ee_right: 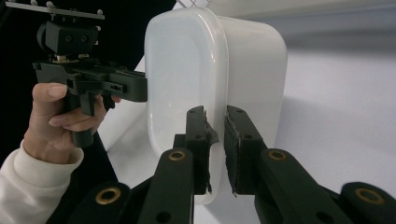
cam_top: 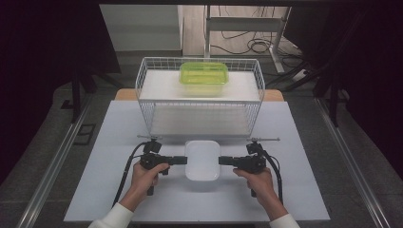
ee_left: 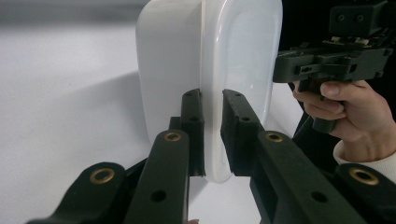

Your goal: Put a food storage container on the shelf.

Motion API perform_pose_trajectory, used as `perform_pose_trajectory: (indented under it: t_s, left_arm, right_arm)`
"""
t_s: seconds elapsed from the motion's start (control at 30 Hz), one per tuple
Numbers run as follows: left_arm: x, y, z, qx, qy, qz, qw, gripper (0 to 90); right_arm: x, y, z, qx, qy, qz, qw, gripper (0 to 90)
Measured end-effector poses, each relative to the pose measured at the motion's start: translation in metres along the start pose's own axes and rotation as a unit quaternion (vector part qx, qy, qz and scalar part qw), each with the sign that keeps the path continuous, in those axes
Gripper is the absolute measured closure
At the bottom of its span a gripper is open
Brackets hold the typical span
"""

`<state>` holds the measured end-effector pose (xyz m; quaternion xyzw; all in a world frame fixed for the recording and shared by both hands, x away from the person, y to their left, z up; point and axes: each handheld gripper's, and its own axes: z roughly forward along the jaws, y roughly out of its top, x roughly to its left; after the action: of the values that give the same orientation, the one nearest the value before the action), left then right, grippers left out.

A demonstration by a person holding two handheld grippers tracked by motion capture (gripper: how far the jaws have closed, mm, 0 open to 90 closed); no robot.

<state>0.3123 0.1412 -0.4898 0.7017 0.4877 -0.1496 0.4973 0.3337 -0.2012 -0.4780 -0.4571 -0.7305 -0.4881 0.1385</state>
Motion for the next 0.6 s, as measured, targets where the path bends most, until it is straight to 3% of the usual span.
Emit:
perform_pose_trajectory:
  t_s: [0.6]
  left_arm:
    - [-0.024, 0.010, -0.013, -0.020, 0.005, 0.046, 0.9987, 79.6]
  right_arm:
    - [0.023, 0.010, -0.017, -0.026, -0.007, -0.060, 0.9978, 79.7]
